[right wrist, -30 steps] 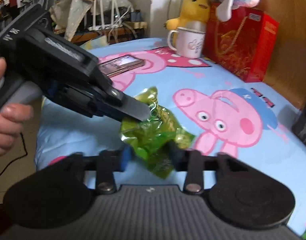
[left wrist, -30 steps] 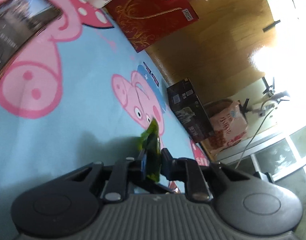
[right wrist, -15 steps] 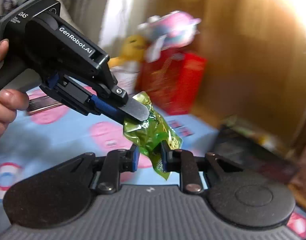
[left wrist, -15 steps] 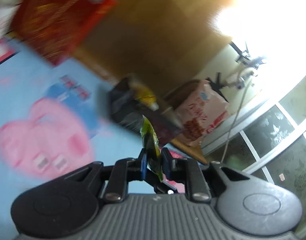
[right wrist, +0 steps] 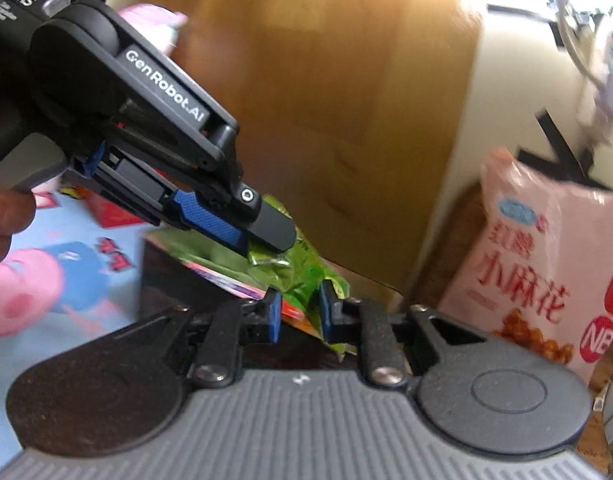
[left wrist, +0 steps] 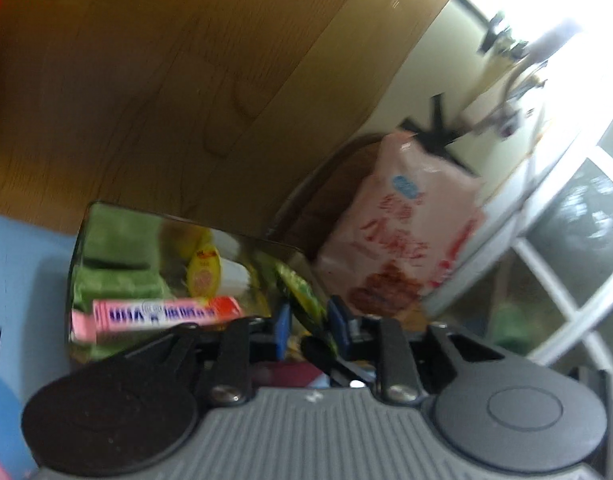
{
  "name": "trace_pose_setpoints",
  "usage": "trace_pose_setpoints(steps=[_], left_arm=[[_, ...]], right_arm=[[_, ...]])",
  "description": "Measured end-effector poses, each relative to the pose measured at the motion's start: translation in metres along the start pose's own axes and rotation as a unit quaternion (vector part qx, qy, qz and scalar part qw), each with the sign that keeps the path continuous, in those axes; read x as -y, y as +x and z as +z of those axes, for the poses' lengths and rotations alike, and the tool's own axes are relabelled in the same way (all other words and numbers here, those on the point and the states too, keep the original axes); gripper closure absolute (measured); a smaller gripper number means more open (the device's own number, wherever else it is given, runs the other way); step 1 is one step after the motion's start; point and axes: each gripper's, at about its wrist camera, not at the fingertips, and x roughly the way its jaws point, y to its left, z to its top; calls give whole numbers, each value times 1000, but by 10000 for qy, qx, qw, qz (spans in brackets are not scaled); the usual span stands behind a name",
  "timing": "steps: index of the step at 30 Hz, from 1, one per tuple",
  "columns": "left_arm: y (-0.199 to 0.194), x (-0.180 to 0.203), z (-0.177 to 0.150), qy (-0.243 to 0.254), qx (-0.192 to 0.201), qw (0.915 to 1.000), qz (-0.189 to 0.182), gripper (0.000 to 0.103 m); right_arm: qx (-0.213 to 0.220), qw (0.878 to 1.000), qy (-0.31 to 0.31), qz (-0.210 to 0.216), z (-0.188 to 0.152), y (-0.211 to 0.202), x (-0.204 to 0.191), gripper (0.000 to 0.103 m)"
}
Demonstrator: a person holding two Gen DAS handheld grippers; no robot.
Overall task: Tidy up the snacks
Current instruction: 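Carry the gummy bag into the metal tin and open the left gripper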
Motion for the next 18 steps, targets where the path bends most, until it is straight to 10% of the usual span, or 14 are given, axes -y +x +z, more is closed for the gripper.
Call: trace_pose_setpoints(steps=[4, 12, 18], left_arm=[[12, 4, -3, 338, 113, 9975, 615, 52], [-47, 15, -46, 797, 121, 9937, 776, 49], [-87, 6, -119, 318, -711, 9966, 283, 49]], right_arm=[[109, 9996, 184, -183, -8, -11, 10, 58], [151, 9941, 997, 390, -37, -72, 19, 55], [-753, 9574, 2464, 1301, -93, -92, 22, 54]])
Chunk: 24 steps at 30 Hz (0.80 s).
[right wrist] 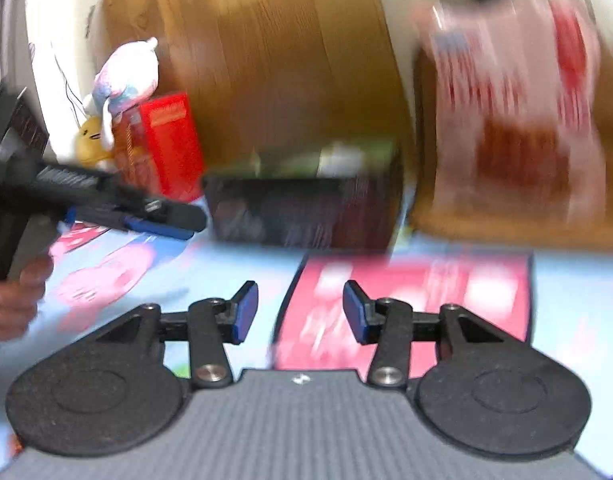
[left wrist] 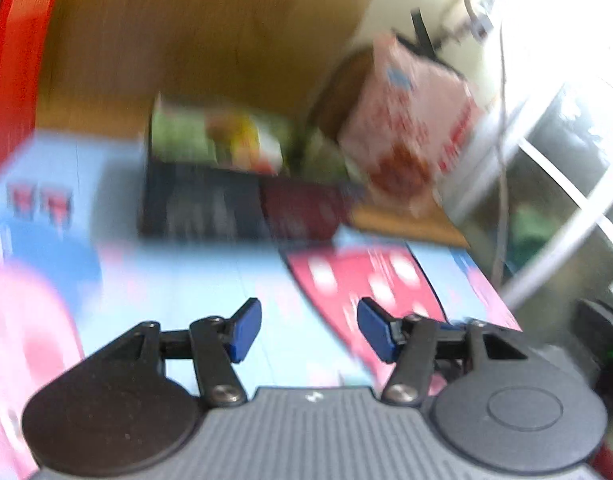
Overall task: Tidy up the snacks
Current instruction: 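Carry the gummy bag into the metal tin and open the left gripper, then grasp the green biscuit pack with the left gripper and lift it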
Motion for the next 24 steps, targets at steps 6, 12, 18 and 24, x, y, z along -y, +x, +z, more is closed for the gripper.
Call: trace_pose_setpoints(steps=[6, 12, 18, 24], left_arm=[[-19, -2, -60, -582, -505, 9958, -503, 53], [-23, 2, -76, -814, -478, 9946, -429, 60], [-37, -21, -67, -949, -64, 9954, 111, 60], [-68, -35, -66, -1061, 390, 9936, 63, 54]], right_arm=[[-103, 9988, 433, 205, -32, -24, -12, 64], [-118, 9992, 244, 302, -44, -33, -44, 68], [-470, 9941, 61, 979, -70, -37, -84, 66], [-361, 9949, -825, 451, -68, -44, -107, 58]])
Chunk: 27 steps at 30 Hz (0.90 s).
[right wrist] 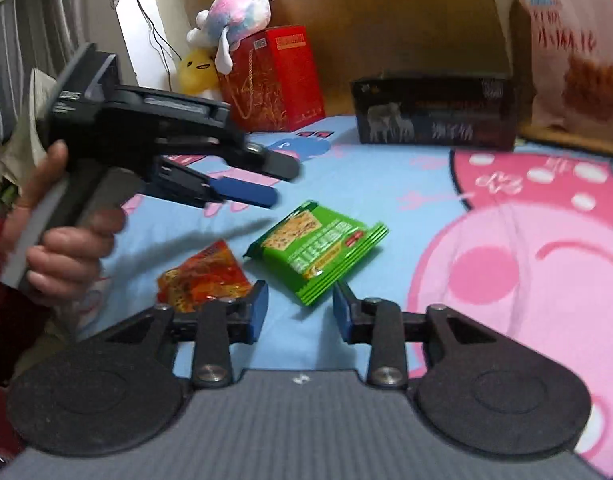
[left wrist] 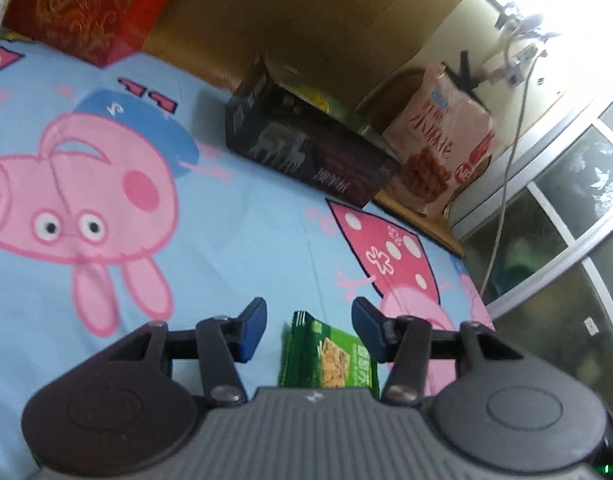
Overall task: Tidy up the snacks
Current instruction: 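Grasp the green biscuit pack with the left gripper and lift it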
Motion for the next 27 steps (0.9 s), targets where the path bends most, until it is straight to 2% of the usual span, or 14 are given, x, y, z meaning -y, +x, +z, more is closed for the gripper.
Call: trace_pose_setpoints(steps=[6, 7, 8, 12, 17, 21, 24, 27], left_arm=[[12, 2, -12, 221, -323, 9992, -129, 54], [18, 2, -14, 248, -414, 9987, -167, 59], [21, 2, -16, 282, -437, 9984, -211, 59], [13, -9, -10, 213, -250, 9993, -161, 61], [-20, -47, 1, -179, 196, 9996, 72, 61], [-50, -74, 3, -382, 501, 9974, 359, 60], [-75, -87, -3, -378, 652, 9947, 698, 60], [-100, -103, -20, -468, 693, 9935, 770, 59]], right_arm=[[-188, 9996, -149, -175, 9, 18, 1, 58], [-201, 9995, -201, -161, 11, 23, -1, 57], [-215, 9993, -268, -167, 11, 26, -5, 56], [-308, 9971, -660, -205, 27, 50, -22, 56], [-515, 9931, -1044, 129, 47, 91, -45, 56], [-651, 9868, -1422, 419, 57, 122, -79, 56], [-763, 9806, -1629, 774, 59, 134, -105, 56], [-843, 9708, -1918, 1171, 53, 134, -128, 54]])
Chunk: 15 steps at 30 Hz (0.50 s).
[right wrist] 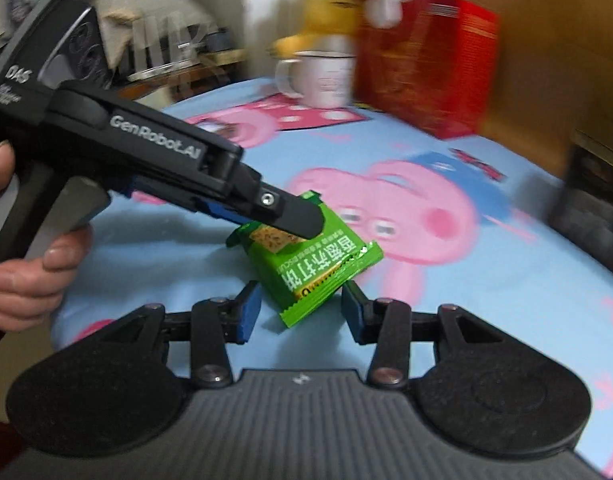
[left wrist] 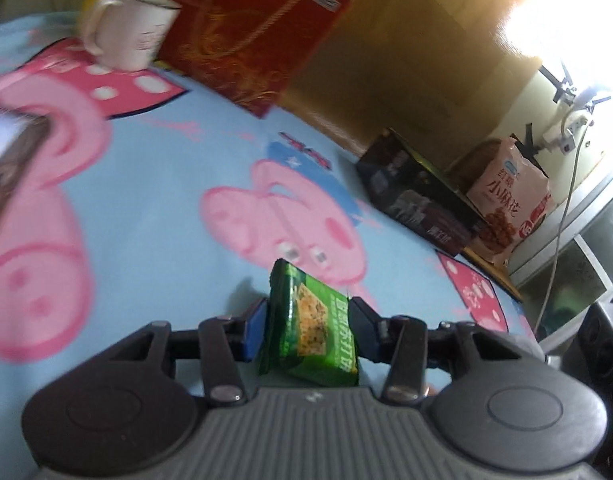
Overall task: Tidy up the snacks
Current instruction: 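Grasp the green biscuit pack with the left gripper and lift it, then carry the biscuit pack into the metal tin and open the left gripper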
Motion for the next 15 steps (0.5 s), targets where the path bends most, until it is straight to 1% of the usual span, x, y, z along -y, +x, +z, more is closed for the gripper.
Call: trace_pose_setpoints(steps=[1, 3, 5, 7, 9, 11, 12, 13, 15], left_arm=[[-6, -7, -4, -88, -20, 10000, -28, 59], [-17, -20, -8, -300, -1, 9994, -199, 57], [-28, -25, -9, -385, 116, 9990, -206, 55], [-36, -26, -7, -386, 281, 9986, -205, 49], [-39, -23, -6, -347, 377, 9985, -213, 49], [-38, -16, -5, -195, 387, 9989, -148, 49], [-37, -14, -6, -114, 354, 9992, -116, 49], [-34, -11, -7, -38, 302, 9995, -83, 52], [-30, -9, -11, 46, 167, 9999, 8, 53]], right_arm=[[-14, 9999, -55, 130, -1, 0, -4, 54], [-44, 9995, -56, 292, -2, -4, -10, 54], [-66, 9995, -34, 309, -4, -6, -11, 52], [-86, 9996, -15, 254, -4, -9, -11, 47], [-86, 9998, -38, 189, -4, -10, -13, 42], [-98, 9998, -48, 171, -4, -9, -15, 41], [-106, 9998, -44, 190, -4, -8, -14, 41], [-111, 9997, -39, 211, -3, -7, -14, 41], [-96, 9996, -76, 238, -5, -6, -15, 41]])
